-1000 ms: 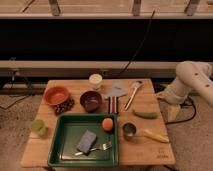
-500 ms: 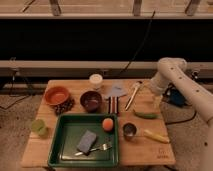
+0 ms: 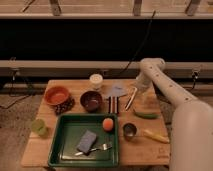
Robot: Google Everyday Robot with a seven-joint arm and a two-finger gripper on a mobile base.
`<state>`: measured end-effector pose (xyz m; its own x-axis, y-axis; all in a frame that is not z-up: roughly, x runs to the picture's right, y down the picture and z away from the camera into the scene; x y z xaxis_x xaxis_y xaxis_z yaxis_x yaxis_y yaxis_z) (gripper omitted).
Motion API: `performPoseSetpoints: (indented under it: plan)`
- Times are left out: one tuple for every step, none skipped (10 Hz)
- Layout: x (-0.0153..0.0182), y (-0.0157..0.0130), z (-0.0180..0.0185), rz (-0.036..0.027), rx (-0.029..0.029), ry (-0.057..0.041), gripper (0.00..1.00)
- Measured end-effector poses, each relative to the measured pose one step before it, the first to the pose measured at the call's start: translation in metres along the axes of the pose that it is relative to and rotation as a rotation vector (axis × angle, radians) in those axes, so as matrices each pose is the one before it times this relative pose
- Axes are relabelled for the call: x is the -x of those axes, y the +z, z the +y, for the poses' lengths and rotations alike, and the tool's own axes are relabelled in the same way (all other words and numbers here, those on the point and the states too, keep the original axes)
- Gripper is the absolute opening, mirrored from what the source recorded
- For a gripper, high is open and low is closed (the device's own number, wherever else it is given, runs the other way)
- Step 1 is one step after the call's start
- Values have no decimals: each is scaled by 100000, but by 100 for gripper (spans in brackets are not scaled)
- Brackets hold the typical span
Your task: Wipe purple bowl with brush
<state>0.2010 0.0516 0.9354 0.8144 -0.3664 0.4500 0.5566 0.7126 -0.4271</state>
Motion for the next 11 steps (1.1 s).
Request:
performPoseSetpoints:
  plan:
    - [733,708,-406,251,871,-2399,80]
    - [600,437,-506,70,549,-1511,80]
    - [565,535,-567,182,897,-1437,80]
    - [-375,289,284,1036,1126,4,80]
    - [-336,165,422,450,1105,304,80]
    - [-131,179,276,116,960,16,80]
    - [-105,173,42,200,565,-136,80]
    - [-290,209,365,-4,404,494,80]
    - [-213,213,437,-97,607,419,80]
    - [-342,234,772,-309,923,938,80]
    - [-12,198,213,-372,392,139,80]
